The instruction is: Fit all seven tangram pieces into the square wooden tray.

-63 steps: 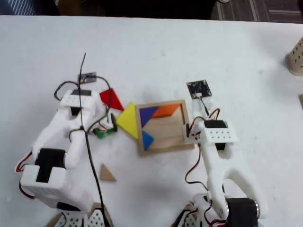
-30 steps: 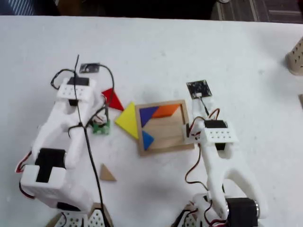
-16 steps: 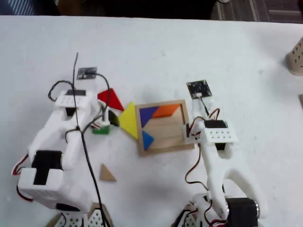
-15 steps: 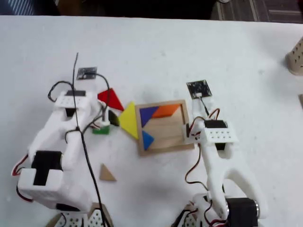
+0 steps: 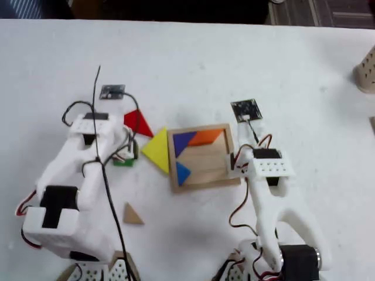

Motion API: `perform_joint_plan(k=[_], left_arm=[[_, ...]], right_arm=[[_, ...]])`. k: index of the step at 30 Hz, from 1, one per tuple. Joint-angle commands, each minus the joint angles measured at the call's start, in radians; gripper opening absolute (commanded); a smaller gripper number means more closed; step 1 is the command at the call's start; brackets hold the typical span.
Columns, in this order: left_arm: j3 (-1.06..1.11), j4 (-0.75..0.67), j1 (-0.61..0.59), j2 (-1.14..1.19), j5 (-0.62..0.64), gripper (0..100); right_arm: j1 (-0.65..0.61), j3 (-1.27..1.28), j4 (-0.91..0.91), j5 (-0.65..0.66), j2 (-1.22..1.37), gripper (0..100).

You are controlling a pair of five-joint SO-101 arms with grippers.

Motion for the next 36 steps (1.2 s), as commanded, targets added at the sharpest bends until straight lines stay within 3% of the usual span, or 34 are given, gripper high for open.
perform_joint_plan(k=[1,6,17,36], left_arm=[[0.008,0.038,-0.002,-0.002,-0.052,4],[-0.003,0.057,-0.007,-0.012,-0.057,4],[-0.261,0.334,-0.007,-0.012,-0.057,4],[-0.279,0.344,0.001,-0.012,-0.057,4]], right_arm=[[-0.007,-0.018,-0.012,0.011,-0.038,1.8],[-0.007,-0.018,-0.012,0.011,-0.038,1.8],[-0.007,-0.018,-0.013,0.011,-0.036,1.8],[-0.007,-0.018,-0.013,0.011,-0.036,1.8]])
